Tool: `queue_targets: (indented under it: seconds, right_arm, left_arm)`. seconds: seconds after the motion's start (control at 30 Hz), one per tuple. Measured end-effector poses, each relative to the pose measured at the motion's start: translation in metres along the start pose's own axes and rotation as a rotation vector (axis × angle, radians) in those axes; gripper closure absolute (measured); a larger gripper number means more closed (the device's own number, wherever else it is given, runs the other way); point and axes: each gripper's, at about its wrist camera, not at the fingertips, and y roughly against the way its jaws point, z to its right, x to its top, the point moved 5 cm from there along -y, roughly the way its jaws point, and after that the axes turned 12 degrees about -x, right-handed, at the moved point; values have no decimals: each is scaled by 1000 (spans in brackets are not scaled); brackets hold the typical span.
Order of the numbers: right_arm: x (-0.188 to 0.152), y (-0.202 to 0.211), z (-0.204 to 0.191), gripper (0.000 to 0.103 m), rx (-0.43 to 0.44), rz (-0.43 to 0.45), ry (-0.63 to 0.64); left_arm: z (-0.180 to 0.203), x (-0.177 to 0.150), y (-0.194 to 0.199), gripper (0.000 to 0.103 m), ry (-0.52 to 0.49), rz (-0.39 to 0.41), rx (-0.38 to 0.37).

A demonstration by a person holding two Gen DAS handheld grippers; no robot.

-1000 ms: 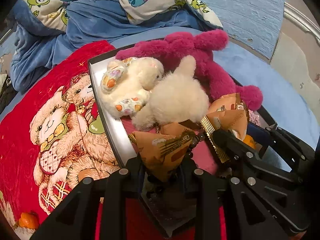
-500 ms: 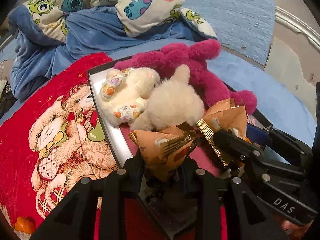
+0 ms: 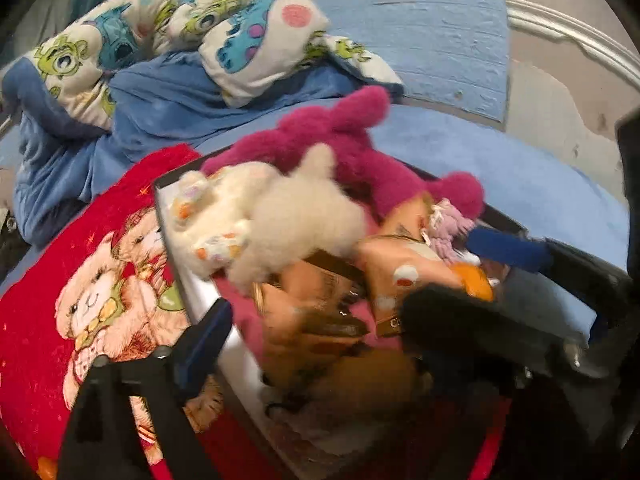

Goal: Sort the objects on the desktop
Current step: 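Open both tools to drop the snack packets into the black tray, then move both tools back toward the accessory pile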

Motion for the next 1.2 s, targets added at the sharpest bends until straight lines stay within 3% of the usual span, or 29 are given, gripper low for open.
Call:
queue_targets:
  seconds: [0.13,0.27,0.5,0.67,0.87,1.2]
  right_arm:
    - [-1,1,2,6,62,10,-44]
    - [1,-1,-2,0,85,14,-43]
    - [2,5,5,0,132,34,-79]
    - [2,14,7,0,134,50,-109]
    - [2,43,-9,0,88,152,-37]
    - [-17,74,-36,0,85,133,-27]
  left_arm:
    - [-2,2,-2,0,-3,10,21]
    - [-2,1,0,0,-6,20,14]
    - [5,5,-2,0,-16,26,39]
    - [-2,8,29,0,2,50,54]
    - [-6,-3,61,0,50,29,53]
    - [-1,-37,113,0,118,38,64]
